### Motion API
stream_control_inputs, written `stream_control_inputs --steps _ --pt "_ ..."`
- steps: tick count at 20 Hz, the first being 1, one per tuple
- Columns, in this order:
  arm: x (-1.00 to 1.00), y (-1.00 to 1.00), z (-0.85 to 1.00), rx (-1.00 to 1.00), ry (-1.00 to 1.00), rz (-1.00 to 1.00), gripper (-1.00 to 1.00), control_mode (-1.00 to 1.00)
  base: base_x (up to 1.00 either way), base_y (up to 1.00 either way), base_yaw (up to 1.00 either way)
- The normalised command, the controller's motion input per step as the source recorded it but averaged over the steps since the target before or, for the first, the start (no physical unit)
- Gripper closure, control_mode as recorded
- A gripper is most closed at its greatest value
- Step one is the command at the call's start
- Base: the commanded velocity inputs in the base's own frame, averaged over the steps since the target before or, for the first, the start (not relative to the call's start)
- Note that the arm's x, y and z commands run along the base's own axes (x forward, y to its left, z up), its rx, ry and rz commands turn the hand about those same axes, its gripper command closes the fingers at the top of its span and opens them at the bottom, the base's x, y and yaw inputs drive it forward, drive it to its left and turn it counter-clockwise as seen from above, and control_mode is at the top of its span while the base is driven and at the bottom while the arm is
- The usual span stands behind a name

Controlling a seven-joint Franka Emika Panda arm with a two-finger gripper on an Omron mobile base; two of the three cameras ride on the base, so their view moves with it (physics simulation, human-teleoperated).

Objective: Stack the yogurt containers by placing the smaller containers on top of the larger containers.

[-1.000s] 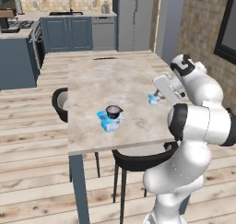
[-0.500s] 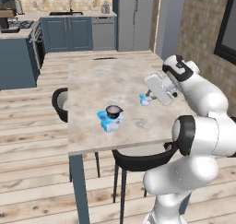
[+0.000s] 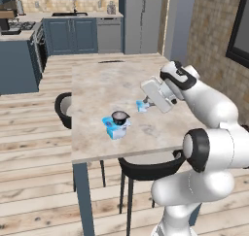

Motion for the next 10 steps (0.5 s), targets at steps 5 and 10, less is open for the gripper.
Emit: stream_control_inputs --steps 5,10 --pt "0.12 0.40 0.00 0.00 0.00 0.00 1.00 -1.00 0.00 0.00 0.00" --pt "0.12 0.31 0.00 0.00 0.00 0.00 1.00 -1.00 0.00 0.00 0.00"
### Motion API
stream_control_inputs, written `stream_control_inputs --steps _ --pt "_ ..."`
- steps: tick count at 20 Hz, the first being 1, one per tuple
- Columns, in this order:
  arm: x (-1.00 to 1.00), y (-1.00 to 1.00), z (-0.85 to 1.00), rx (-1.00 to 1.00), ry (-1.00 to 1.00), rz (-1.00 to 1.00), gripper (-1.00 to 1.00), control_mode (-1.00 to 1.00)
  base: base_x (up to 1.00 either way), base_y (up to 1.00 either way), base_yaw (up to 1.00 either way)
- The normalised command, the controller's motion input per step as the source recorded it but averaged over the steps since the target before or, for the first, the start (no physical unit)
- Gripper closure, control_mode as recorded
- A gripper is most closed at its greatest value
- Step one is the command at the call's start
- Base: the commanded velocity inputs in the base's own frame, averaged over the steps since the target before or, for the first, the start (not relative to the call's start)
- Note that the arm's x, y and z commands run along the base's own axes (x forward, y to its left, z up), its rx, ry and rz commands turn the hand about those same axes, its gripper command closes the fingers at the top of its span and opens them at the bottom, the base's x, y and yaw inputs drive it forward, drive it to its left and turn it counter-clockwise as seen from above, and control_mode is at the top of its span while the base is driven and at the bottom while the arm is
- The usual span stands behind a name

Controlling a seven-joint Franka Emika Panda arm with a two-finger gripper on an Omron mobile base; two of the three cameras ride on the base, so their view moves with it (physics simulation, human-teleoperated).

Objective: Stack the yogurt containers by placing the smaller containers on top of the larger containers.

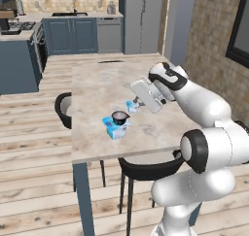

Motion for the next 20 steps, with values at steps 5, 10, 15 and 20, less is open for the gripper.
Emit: stream_control_inputs --steps 5,10,15,20 --pt "0.17 0.16 -0.10 0.00 0.00 0.00 1.00 -1.00 0.00 0.00 0.00" --pt "0.17 0.06 -0.20 0.00 0.00 0.00 1.00 -1.00 0.00 0.00 0.00" --pt "0.18 0.03 -0.14 0.00 0.00 0.00 1.00 -1.00 0.00 0.00 0.00" --pt "0.16 0.07 -0.01 0.00 0.00 0.00 1.00 -1.00 0.00 0.00 0.00"
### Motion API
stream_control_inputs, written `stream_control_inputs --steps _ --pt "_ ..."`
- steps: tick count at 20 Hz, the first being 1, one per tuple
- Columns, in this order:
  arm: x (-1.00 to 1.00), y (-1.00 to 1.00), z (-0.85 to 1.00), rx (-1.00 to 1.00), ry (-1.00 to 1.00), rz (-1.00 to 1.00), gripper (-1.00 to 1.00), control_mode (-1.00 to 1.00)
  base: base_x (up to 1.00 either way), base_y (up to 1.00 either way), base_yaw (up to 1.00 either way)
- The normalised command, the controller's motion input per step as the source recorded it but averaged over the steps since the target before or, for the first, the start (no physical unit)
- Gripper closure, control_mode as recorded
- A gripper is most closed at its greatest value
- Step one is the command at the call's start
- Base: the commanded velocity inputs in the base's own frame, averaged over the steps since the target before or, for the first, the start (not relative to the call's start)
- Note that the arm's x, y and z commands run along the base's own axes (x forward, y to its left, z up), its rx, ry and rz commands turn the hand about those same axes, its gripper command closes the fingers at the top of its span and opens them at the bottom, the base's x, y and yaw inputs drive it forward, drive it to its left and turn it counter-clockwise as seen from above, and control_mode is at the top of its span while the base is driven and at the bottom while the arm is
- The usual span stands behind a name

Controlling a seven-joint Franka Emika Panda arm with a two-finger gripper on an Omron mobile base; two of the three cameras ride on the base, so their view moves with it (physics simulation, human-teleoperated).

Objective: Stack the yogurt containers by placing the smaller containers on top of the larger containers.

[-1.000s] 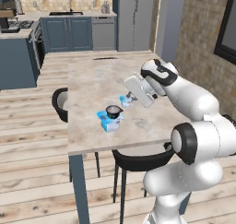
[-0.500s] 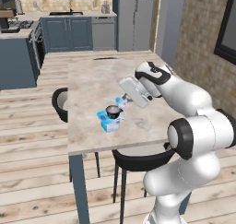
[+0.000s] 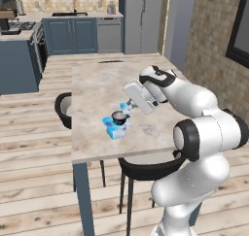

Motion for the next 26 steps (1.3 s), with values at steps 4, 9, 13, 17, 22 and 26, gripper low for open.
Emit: stream_control_inputs --steps 4,9,13,17,22,26 --pt "0.14 0.08 0.00 0.00 0.00 0.00 1.00 -1.00 0.00 0.00 0.00" --pt "0.10 0.03 -0.06 0.00 0.00 0.00 1.00 -1.00 0.00 0.00 0.00" --pt "0.12 0.00 -0.14 0.00 0.00 0.00 1.00 -1.00 0.00 0.00 0.00" --pt "0.12 0.03 -0.11 0.00 0.00 0.00 1.00 -1.00 0.00 0.00 0.00" --pt "0.10 0.07 -0.11 0.00 0.00 0.00 1.00 -1.00 0.00 0.00 0.00" --pt "0.06 0.06 -0.13 0.00 -0.01 0.00 1.00 -1.00 0.00 0.00 0.00"
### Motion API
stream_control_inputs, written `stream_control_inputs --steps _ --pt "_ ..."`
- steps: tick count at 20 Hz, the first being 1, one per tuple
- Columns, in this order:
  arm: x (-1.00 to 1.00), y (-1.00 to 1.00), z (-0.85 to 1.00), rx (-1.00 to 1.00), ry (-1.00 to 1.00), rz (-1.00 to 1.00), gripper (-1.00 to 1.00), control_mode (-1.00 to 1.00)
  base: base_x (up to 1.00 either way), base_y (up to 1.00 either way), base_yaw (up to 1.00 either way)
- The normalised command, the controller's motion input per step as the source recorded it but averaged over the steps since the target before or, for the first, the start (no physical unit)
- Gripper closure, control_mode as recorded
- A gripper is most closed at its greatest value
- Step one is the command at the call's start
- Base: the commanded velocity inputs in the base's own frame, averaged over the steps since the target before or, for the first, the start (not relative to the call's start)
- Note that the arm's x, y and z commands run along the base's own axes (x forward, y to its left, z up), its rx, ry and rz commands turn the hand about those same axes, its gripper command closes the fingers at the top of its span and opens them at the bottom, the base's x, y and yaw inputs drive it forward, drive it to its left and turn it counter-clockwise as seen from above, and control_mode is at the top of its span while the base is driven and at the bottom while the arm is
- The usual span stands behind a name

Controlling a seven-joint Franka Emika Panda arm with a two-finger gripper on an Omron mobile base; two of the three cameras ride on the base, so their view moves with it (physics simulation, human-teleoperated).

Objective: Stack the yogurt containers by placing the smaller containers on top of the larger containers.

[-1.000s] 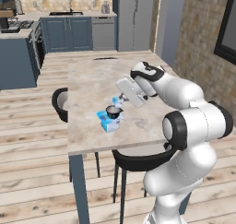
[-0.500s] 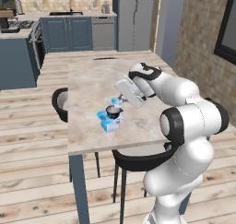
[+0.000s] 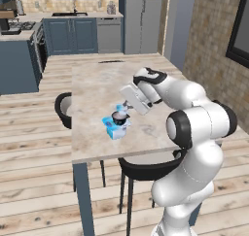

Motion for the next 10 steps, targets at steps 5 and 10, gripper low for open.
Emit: stream_control_inputs --steps 5,10 --pt "0.03 0.04 -0.17 0.00 -0.04 0.00 1.00 -1.00 0.00 0.00 0.00" --pt "0.03 0.04 -0.19 0.00 -0.05 0.00 1.00 -1.00 0.00 0.00 0.00"
